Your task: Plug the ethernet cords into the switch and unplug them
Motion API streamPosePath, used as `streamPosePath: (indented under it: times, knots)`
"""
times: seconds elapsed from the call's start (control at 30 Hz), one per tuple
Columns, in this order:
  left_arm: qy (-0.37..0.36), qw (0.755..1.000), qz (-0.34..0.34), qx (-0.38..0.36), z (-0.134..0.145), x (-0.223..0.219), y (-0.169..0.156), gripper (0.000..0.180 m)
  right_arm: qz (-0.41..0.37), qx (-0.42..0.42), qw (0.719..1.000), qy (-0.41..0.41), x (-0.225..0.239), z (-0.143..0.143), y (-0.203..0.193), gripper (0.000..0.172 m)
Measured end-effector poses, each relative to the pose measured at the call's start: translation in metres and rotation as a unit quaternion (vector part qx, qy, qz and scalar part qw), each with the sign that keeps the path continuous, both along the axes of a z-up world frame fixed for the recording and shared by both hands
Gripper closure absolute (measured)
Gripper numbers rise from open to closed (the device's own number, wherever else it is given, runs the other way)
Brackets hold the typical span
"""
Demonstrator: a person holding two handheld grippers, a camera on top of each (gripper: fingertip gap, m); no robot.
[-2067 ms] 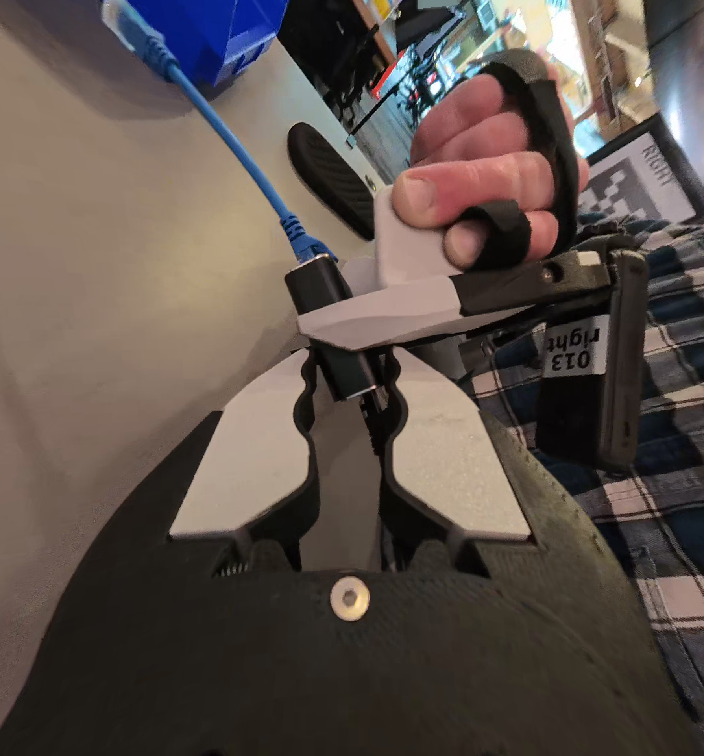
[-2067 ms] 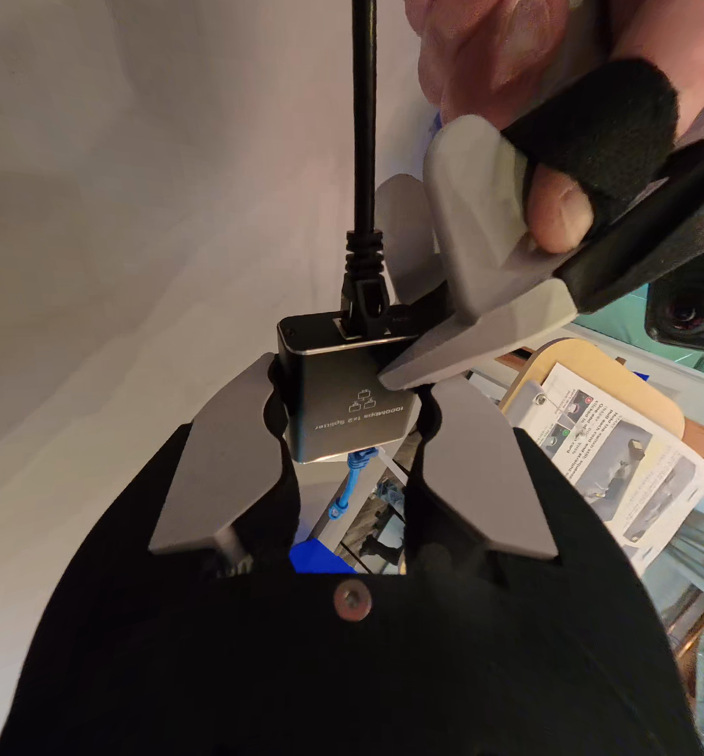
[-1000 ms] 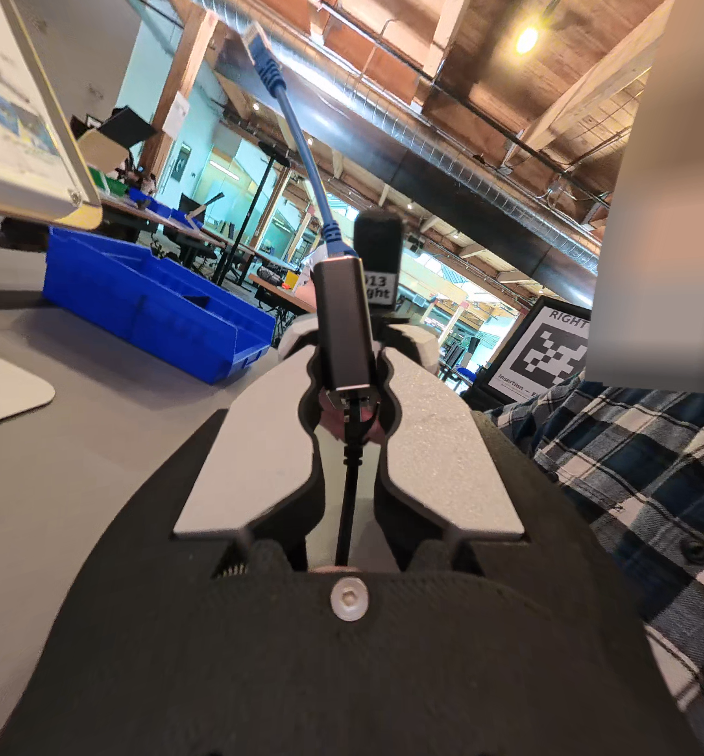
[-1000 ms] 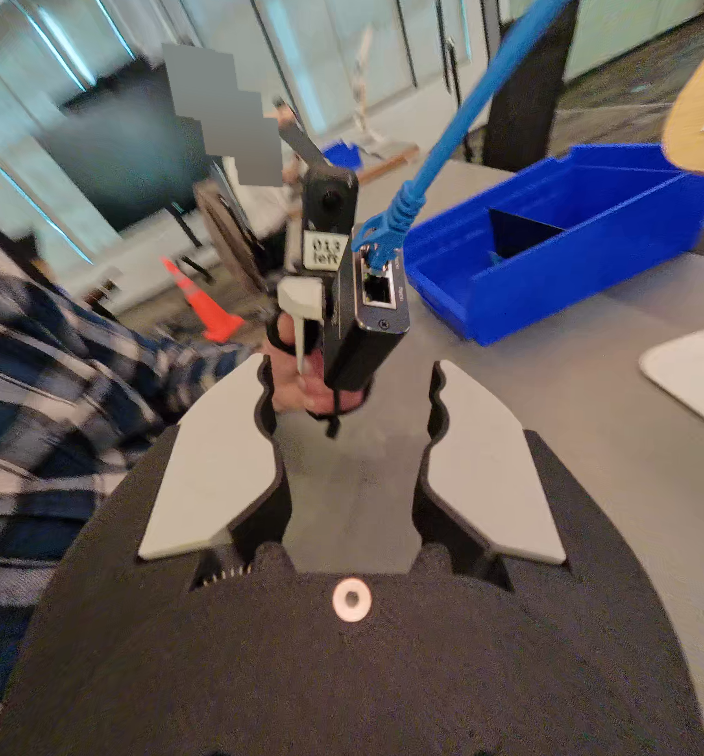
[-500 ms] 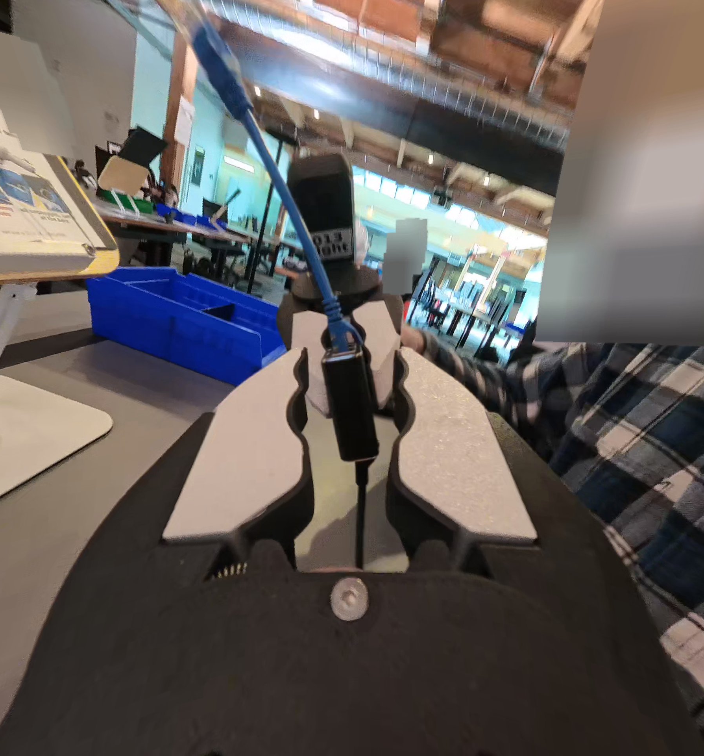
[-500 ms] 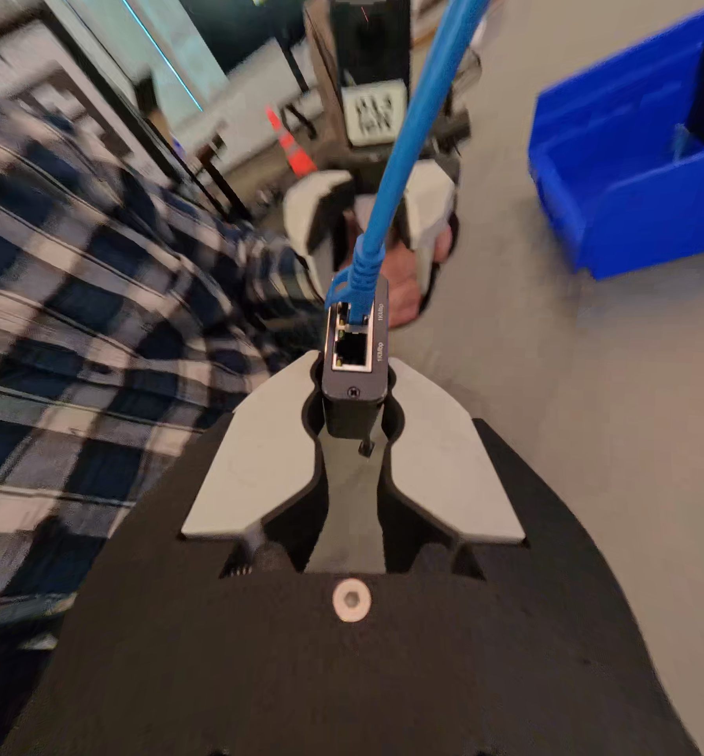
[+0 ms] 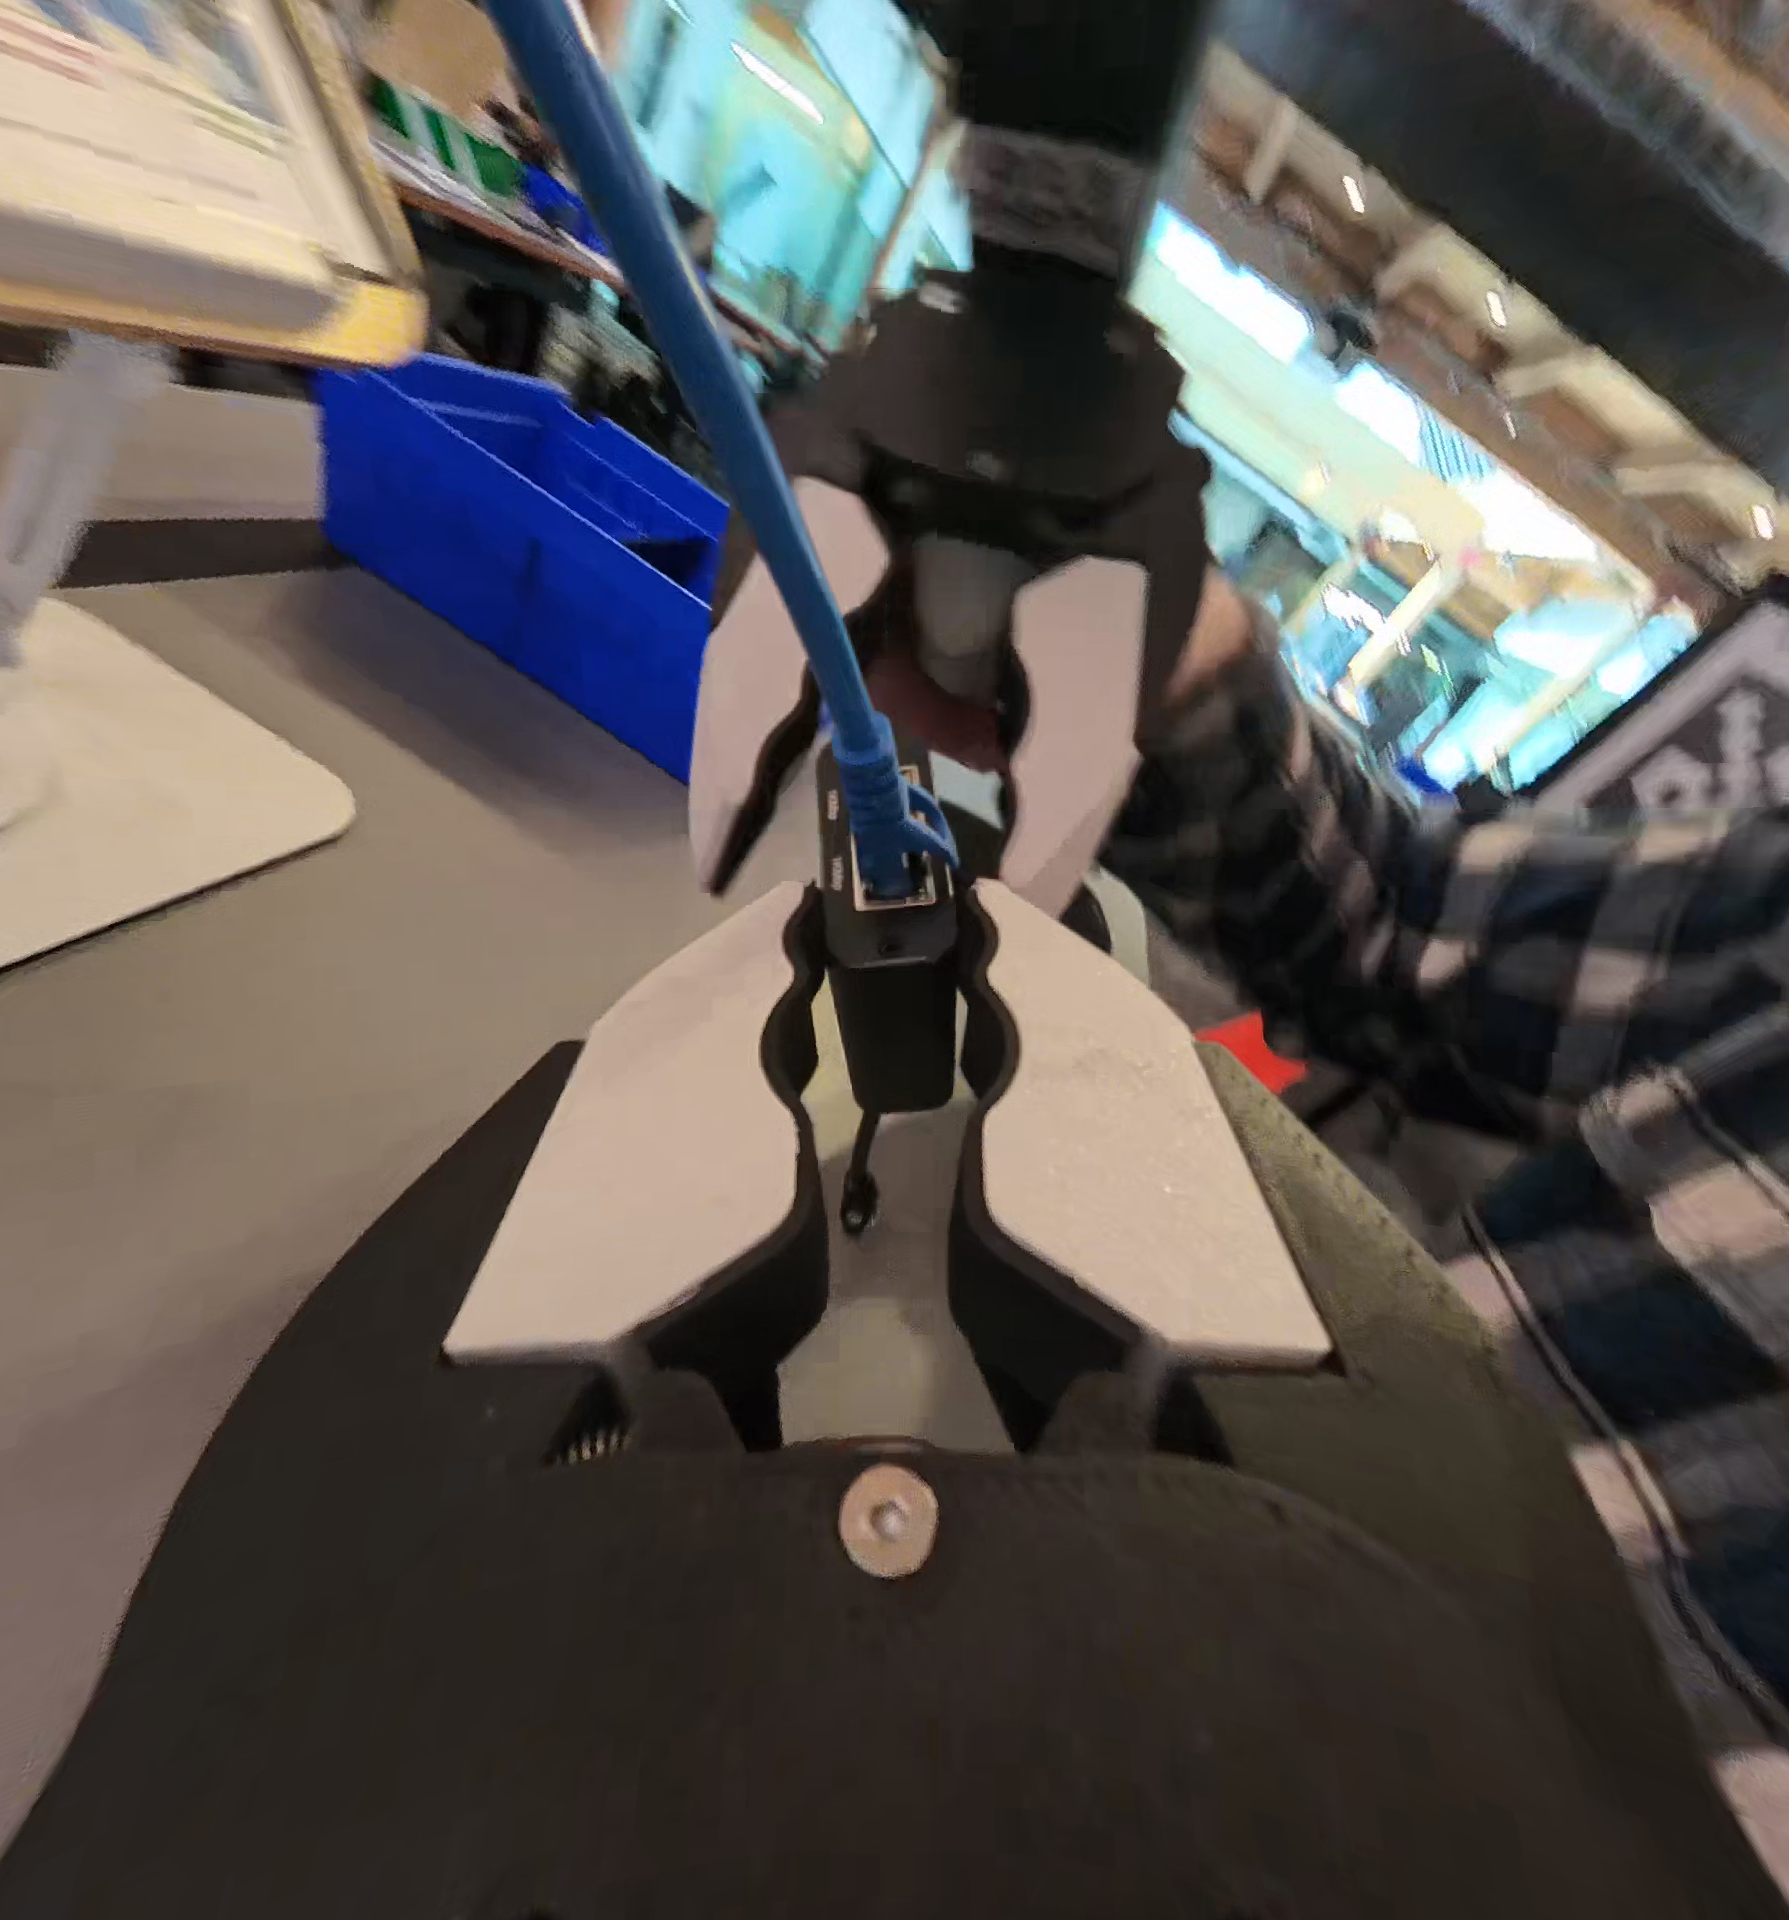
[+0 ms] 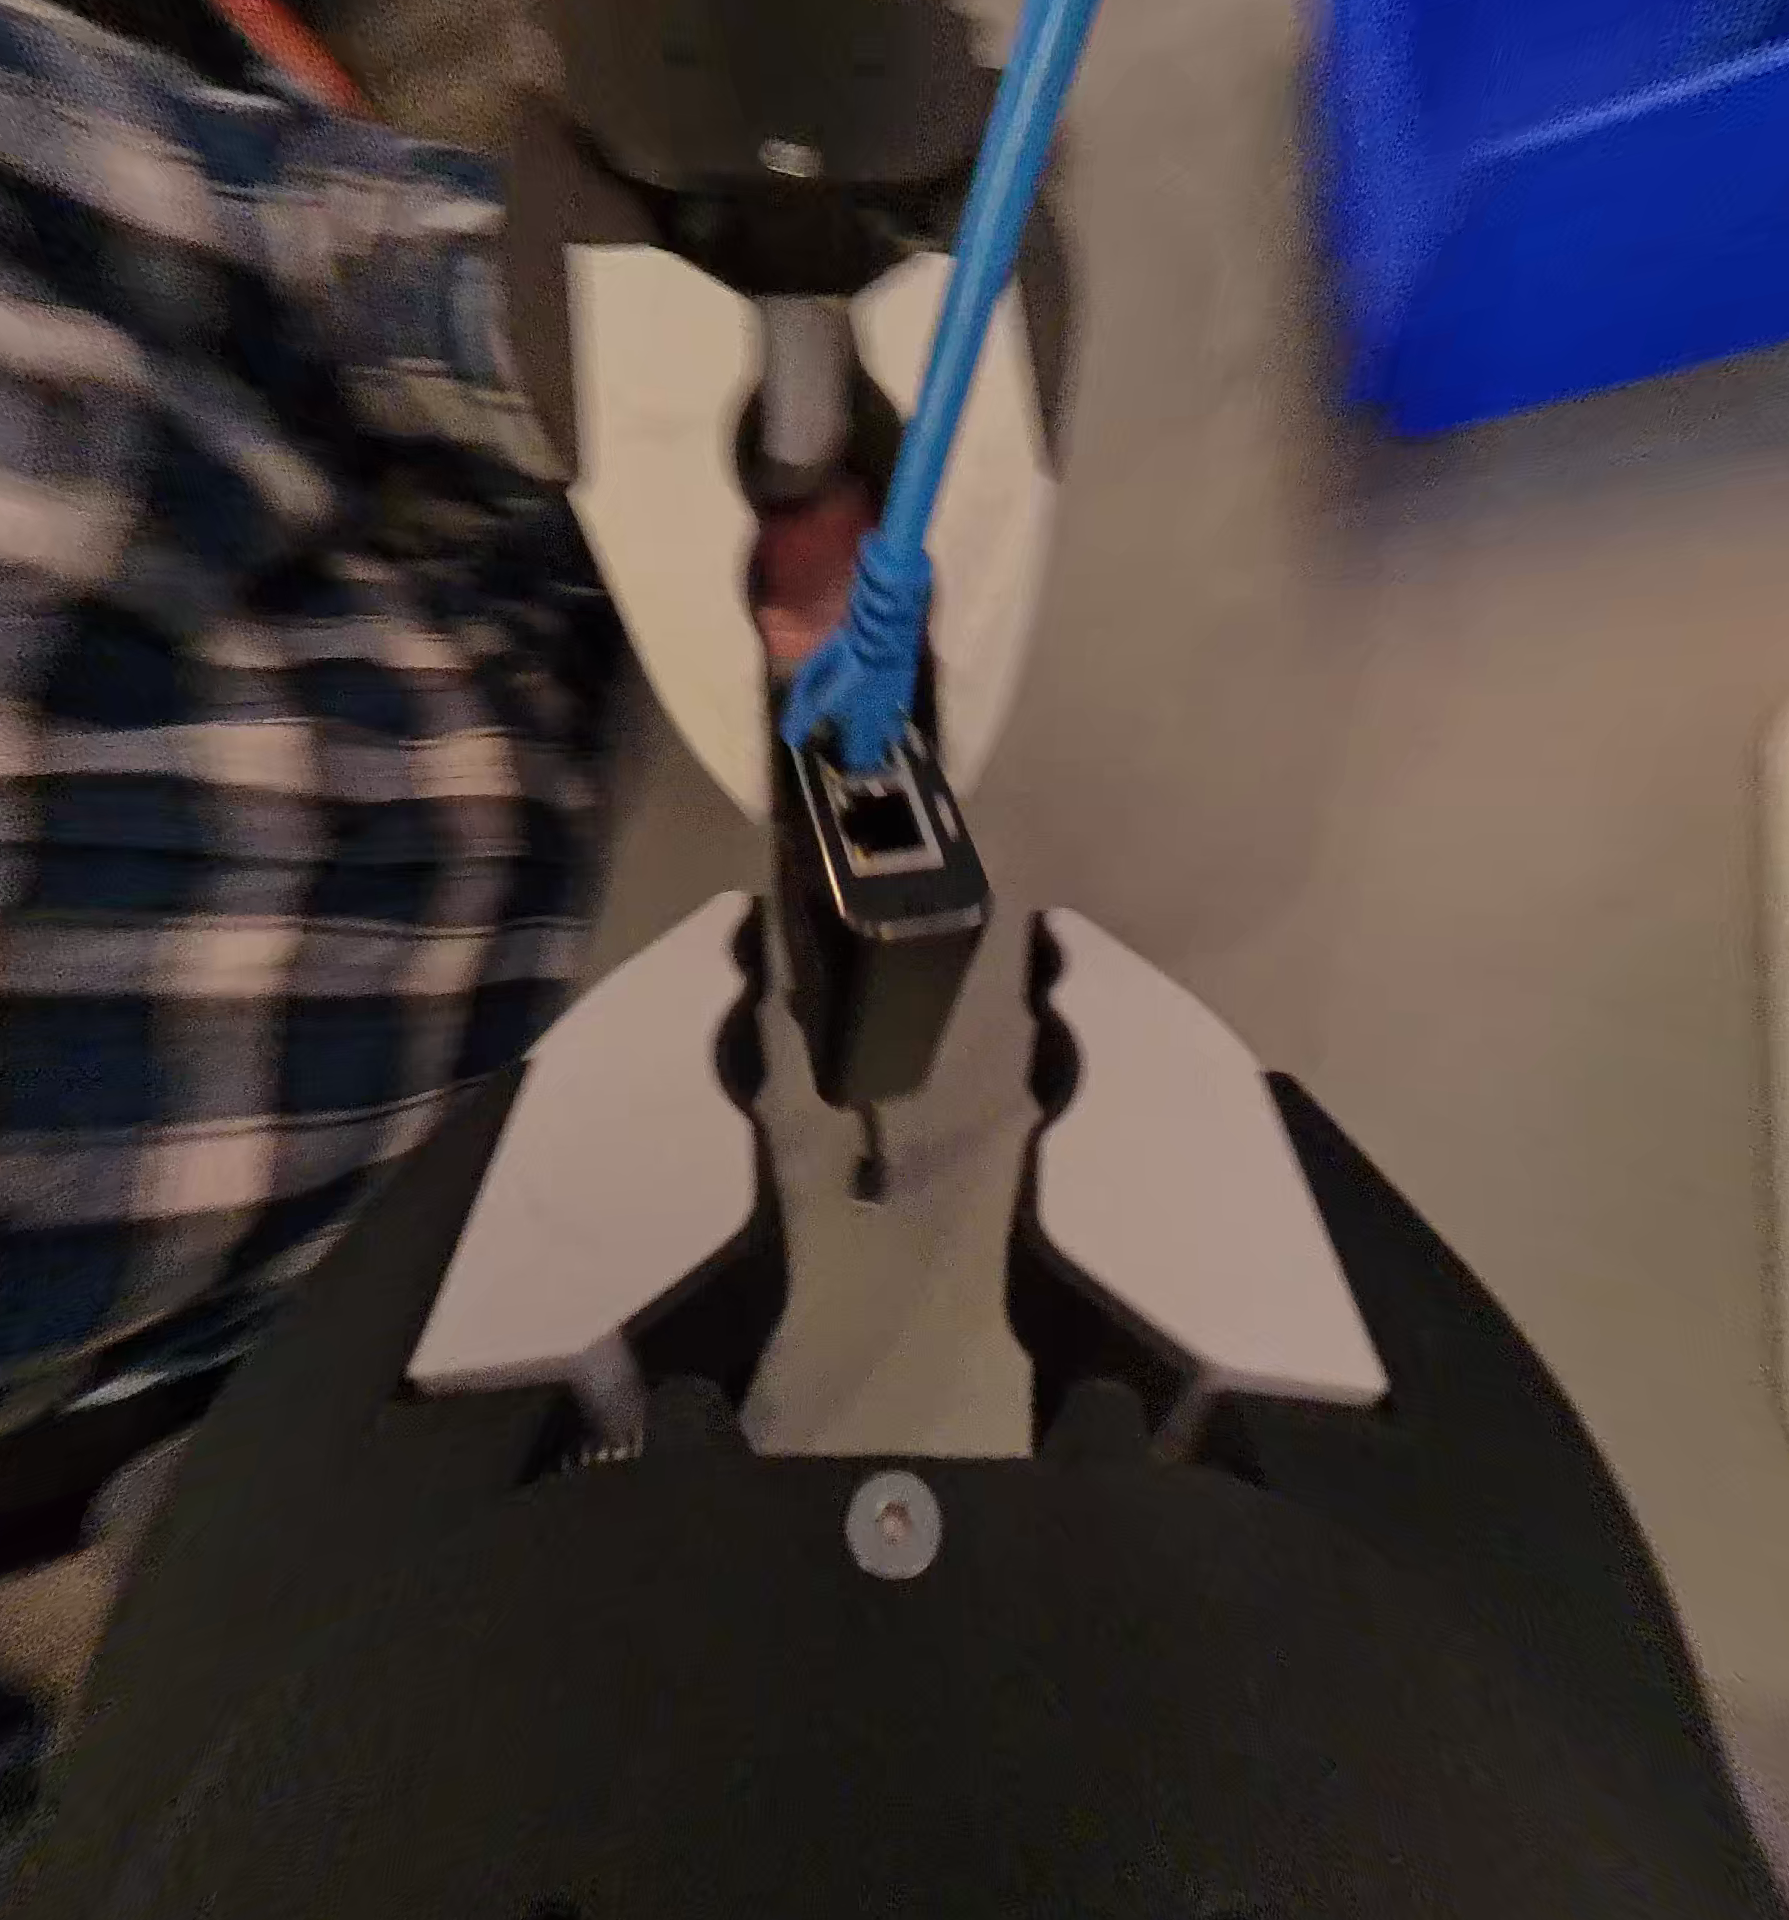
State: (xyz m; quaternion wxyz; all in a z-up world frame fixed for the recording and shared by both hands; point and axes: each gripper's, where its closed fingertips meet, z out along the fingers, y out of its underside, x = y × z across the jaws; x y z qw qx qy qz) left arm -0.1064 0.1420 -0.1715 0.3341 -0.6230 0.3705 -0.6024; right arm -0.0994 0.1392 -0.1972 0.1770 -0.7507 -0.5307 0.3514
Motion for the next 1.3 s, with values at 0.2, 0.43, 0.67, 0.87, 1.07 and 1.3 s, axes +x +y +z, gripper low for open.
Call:
streamPosePath:
  times: [0.2,0.43,0.67,0.87,1.07,1.3]
  knots:
    - [-0.071,0.986,0.115,-0.099,0.005,-0.008,0.035,0.157,-0.181,0.247,0.946,-0.11,0.015,0.0,0.031,0.075]
    - [-0.091,0.98,0.129,-0.122,0.006,0.0,0.024,0.157,-0.261,0.289,0.912,-0.128,-0.001,-0.023,0.041,0.062]
    - [-0.093,0.976,0.158,-0.115,-0.004,-0.004,0.013,0.157,-0.239,0.291,0.914,-0.153,-0.007,-0.036,0.039,0.094]
    - [-0.067,0.982,0.168,-0.054,-0.004,-0.032,0.009,0.148,-0.159,0.222,0.953,-0.132,-0.005,-0.038,0.033,0.094]
    - [0.147,0.938,0.239,0.204,-0.011,-0.132,0.07,0.14,-0.133,0.169,0.975,-0.058,0.012,-0.013,0.035,0.093]
    - [0.427,0.76,0.094,0.481,-0.051,-0.183,0.169,0.145,-0.141,0.16,0.977,-0.023,0.017,0.0,0.036,0.093]
